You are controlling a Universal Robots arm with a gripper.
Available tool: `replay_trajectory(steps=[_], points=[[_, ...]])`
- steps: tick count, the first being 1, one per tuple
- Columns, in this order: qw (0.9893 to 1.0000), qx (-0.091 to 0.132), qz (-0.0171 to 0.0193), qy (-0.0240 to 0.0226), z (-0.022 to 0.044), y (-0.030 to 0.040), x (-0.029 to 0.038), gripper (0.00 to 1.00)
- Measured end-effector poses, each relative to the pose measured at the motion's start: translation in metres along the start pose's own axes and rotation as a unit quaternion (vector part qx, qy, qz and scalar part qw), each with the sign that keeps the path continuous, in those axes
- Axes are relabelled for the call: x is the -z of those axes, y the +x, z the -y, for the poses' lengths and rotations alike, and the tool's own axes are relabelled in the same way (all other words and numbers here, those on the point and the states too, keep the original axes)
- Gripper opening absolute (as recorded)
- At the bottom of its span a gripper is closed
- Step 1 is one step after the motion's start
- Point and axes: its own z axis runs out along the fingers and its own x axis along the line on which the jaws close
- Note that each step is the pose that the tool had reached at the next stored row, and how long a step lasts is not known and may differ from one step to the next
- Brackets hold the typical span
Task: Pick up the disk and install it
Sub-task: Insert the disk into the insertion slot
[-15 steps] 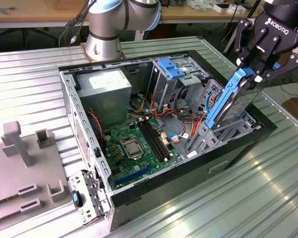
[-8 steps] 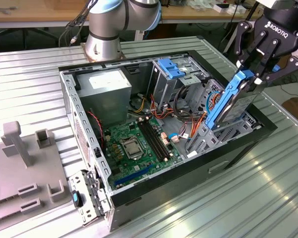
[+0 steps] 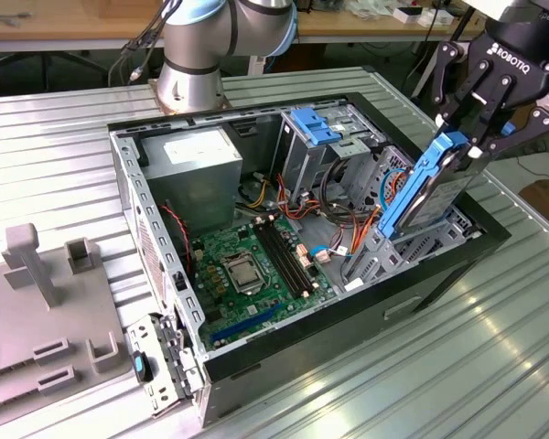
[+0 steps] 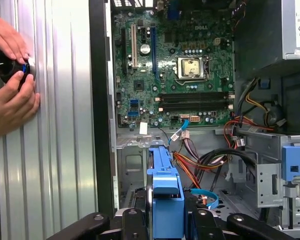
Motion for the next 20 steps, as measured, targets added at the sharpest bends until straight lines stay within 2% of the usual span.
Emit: replay_trajectory(steps=[10,15,20], points=[[1.0000,0.006,0.0002,0.0001,-0.0002,0.0004,-0.0064,0.37],[1.0000,0.006,0.0002,0.0001,-0.0004,0.0002,-0.0153,0.37],[1.0000,0.006,0.0003,0.0001,-0.0006,0.0002,-0.0205,0.37]])
